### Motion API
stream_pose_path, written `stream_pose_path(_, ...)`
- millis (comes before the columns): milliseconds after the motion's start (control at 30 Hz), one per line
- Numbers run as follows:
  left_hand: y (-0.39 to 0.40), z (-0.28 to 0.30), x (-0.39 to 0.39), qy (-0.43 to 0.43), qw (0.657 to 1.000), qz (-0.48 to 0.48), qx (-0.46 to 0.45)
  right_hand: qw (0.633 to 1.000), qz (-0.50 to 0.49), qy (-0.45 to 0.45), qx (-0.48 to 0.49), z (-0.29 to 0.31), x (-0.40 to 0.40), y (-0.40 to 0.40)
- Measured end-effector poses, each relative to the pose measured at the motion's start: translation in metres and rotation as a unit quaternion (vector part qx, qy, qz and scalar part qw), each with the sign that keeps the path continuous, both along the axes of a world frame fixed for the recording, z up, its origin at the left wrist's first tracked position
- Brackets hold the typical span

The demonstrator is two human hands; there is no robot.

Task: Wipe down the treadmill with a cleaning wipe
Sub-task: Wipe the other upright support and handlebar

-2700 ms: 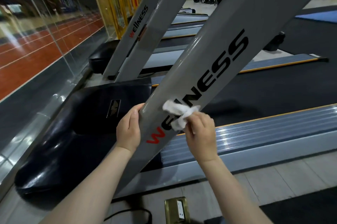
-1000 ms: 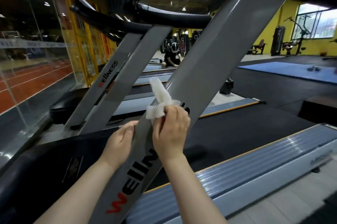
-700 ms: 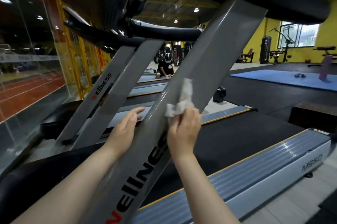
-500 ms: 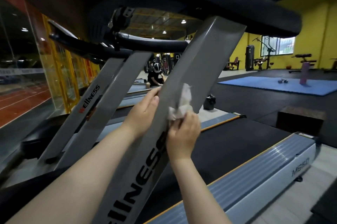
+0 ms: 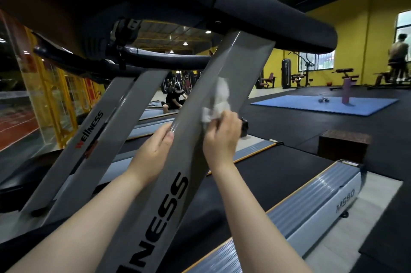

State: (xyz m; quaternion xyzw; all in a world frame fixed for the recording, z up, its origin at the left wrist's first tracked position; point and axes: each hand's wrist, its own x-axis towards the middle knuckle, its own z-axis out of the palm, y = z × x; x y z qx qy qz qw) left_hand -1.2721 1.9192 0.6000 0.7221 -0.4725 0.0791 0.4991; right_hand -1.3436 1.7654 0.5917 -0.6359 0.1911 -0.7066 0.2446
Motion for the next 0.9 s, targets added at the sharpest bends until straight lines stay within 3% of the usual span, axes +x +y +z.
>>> stream_pose_path(67,-0.001,-0.001,0.002,-0.042,0.999,0.018,-0.019,0.988,-0.006,0.047,-0.148,0.021,0.001,0.001)
stream_pose_path(133,-0.001,-0.004,0.003,-0.091,0.995,0.034,-0.032,0.982,-0.034,0.061,-0.175,0.036,-0.001,-0.024)
stream_pose_path(233,0.001,-0.006,0.002,-0.170,0.985,0.021,-0.038,0.998,-0.032,0.009,0.061,0.045,-0.011,-0.077)
stream_pose_path(267,0.000,-0.006,0.003,-0.184,0.982,0.019,-0.036,0.994,-0.025,0.013,0.108,0.052,-0.014,-0.084)
stream_pose_path(300,0.000,-0.006,0.004,-0.195,0.980,0.019,-0.032,0.995,-0.025,0.021,0.095,0.062,-0.014,-0.083)
stream_pose_path(400,0.000,-0.007,0.005,-0.207,0.978,0.035,-0.017,0.984,-0.050,0.070,-0.156,0.087,-0.009,-0.055)
stream_pose_path(467,0.000,-0.005,0.003,-0.220,0.974,0.042,-0.015,0.972,-0.064,0.074,-0.215,0.093,-0.006,-0.060)
stream_pose_path(500,-0.002,-0.004,0.001,-0.227,0.973,0.044,-0.015,0.981,-0.065,0.051,-0.177,0.094,-0.007,-0.075)
stream_pose_path(567,-0.001,-0.003,-0.001,-0.238,0.970,0.047,-0.019,0.999,-0.035,-0.004,0.027,0.100,-0.015,-0.109)
stream_pose_path(600,0.000,-0.002,-0.001,-0.247,0.968,0.051,-0.022,0.992,-0.030,-0.004,0.122,0.105,-0.021,-0.119)
stream_pose_path(633,-0.001,0.001,0.000,-0.258,0.964,0.062,-0.021,0.986,-0.042,0.017,0.158,0.112,-0.024,-0.122)
stream_pose_path(667,-0.004,0.008,0.001,-0.268,0.960,0.083,-0.017,0.989,-0.067,0.035,0.126,0.120,-0.023,-0.115)
stream_pose_path(733,-0.025,0.035,-0.005,-0.253,0.959,0.131,0.006,0.990,-0.091,0.051,-0.092,0.133,-0.016,-0.090)
stream_pose_path(800,-0.054,0.062,-0.013,-0.226,0.966,0.120,0.021,0.958,-0.080,0.069,-0.266,0.138,-0.006,-0.080)
stream_pose_path(833,-0.066,0.068,-0.016,-0.234,0.966,0.105,0.021,0.954,-0.071,0.065,-0.282,0.143,-0.008,-0.086)
stream_pose_path(900,-0.078,0.074,-0.017,-0.236,0.967,0.089,0.025,0.988,-0.060,0.009,-0.141,0.152,-0.013,-0.121)
